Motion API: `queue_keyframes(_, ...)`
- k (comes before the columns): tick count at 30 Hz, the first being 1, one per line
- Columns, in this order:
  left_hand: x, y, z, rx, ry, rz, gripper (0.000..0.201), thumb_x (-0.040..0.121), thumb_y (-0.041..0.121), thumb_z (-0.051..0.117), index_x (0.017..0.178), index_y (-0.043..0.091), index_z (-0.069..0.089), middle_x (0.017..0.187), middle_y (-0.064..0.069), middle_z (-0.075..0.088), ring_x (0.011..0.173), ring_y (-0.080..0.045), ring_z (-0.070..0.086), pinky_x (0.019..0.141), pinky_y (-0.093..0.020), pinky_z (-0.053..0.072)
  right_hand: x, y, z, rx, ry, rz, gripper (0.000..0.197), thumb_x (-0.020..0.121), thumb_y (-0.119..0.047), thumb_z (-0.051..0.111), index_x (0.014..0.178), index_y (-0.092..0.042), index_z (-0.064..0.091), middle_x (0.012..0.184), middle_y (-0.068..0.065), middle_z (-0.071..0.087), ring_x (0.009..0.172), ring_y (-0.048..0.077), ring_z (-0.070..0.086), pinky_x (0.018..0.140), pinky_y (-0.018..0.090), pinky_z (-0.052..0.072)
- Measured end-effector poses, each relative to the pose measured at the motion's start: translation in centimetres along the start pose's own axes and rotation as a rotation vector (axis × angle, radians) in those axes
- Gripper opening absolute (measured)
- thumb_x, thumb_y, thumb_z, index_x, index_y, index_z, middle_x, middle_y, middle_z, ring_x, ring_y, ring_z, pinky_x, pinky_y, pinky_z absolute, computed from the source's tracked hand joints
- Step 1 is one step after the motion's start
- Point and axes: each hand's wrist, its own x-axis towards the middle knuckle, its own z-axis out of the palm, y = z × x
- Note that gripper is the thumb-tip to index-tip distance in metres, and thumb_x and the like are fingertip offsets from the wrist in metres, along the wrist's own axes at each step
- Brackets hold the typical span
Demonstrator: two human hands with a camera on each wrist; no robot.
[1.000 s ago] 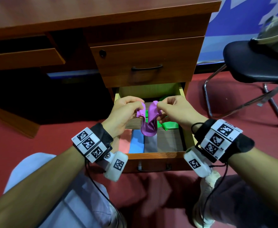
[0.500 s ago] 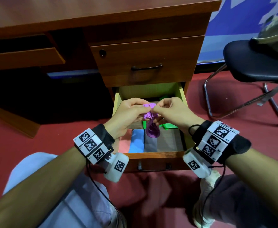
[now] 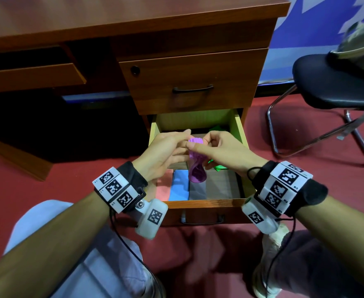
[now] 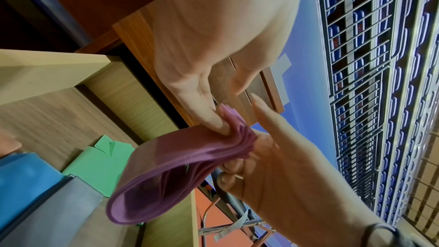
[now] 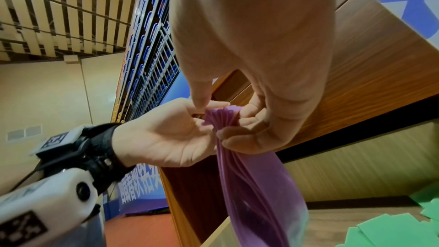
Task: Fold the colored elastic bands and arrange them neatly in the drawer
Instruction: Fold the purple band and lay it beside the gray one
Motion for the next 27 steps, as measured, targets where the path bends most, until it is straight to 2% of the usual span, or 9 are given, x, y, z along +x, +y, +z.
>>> queue_keyframes(3,0.0,0.4,-0.5,-0.005,-0.043,-0.058,0.044,0.106,0.036,0.048,0.116,0.0,0.07,0.1,-0.022,0.075,0.089,-0.027,0.074,0.079,-0.034,0.062,0.0,0.3,0.1,-0.121,0.027,-0.043,0.044,0.081,-0.039,0.082,0.087,-0.014,0.046,0.069,0.002,0.059,0.052,0.012,0.062,0.048,0.022,0.049)
queue_keyframes(5,0.0,0.5,-0.7,0.002,-0.069,-0.066,0.047,0.109,0.036,0.041,0.119,0.0,0.069,0.106,-0.023,0.076,0.094,-0.029,0.076,0.078,-0.033,0.063,0.4,0.8,-0.1,-0.166,0.051,-0.046,0.039,0.083,-0.03,0.08,0.087,-0.013,0.046,0.072,0.007,0.06,0.053,0.017,0.064,0.049,0.029,0.051)
queue_keyframes(8,-0.1,1.1,-1.1,0.0,-0.106,-0.069,0.039,0.108,0.024,0.038,0.127,0.002,0.065,0.107,-0.023,0.076,0.1,-0.031,0.076,0.08,-0.032,0.063,0.9,1.0,-0.7,-0.17,0.08,-0.024,0.027,0.084,-0.032,0.07,0.086,-0.012,0.052,0.079,0.023,0.068,0.065,0.035,0.071,0.065,0.051,0.059)
queue_keyframes(11,0.1,1.4,-1.3,0.117,-0.156,0.013,0.037,0.096,-0.002,0.05,0.13,0.006,0.063,0.115,-0.018,0.074,0.109,-0.027,0.073,0.084,-0.029,0.061,1.1,0.3,-1.4,-0.139,0.121,-0.051,0.022,0.089,-0.03,0.064,0.081,-0.01,0.057,0.073,0.014,0.067,0.064,0.028,0.07,0.071,0.057,0.06)
queue_keyframes(15,0.4,0.4,-1.1,0.423,-0.224,0.161,0.068,0.072,-0.004,0.079,0.134,0.017,0.06,0.131,-0.009,0.066,0.119,-0.017,0.065,0.1,-0.03,0.054,0.7,-1.2,-2.4,-0.26,0.009,-0.186,0.023,0.096,-0.023,0.058,0.086,-0.003,0.057,0.077,0.012,0.066,0.063,0.016,0.065,0.063,0.041,0.061)
queue_keyframes(18,0.6,-0.1,-1.2,0.468,-0.297,0.127,0.063,0.074,0.001,0.085,0.128,0.025,0.063,0.124,-0.008,0.07,0.112,-0.019,0.069,0.099,-0.044,0.057,0.2,-2.0,-2.9,-0.359,-0.081,-0.322,0.015,0.097,-0.016,0.057,0.091,-0.003,0.056,0.078,0.011,0.066,0.06,0.009,0.059,0.053,0.021,0.048)
queue_keyframes(20,0.9,-0.2,-1.2,0.499,-0.312,0.128,0.059,0.073,0.009,0.088,0.127,0.021,0.066,0.121,-0.009,0.072,0.112,-0.024,0.069,0.096,-0.043,0.058,0.2,-2.3,-3.3,-0.418,-0.049,-0.394,0.01,0.095,-0.015,0.057,0.091,-0.006,0.057,0.076,0.007,0.065,0.059,0.008,0.056,0.053,0.016,0.043)
queue_keyframes(25,1.5,-0.5,-1.4,0.515,-0.319,0.117,0.047,0.082,0.006,0.083,0.125,0.012,0.067,0.12,-0.006,0.075,0.116,-0.02,0.069,0.107,-0.039,0.052,1.1,-2.2,-4.5,-0.509,0.092,-0.451,0.006,0.089,-0.023,0.054,0.094,-0.019,0.054,0.078,-0.001,0.066,0.066,0.027,0.064,0.06,0.046,0.054)
queue_keyframes(27,1.7,-0.6,-1.4,0.523,-0.285,0.118,0.046,0.083,0.006,0.083,0.126,0.013,0.068,0.12,-0.006,0.074,0.116,-0.02,0.069,0.105,-0.043,0.053,1.5,-2.0,-5.1,-0.533,0.137,-0.458,0.008,0.09,-0.019,0.054,0.097,-0.018,0.053,0.079,-0.002,0.066,0.067,0.028,0.064,0.062,0.046,0.053)
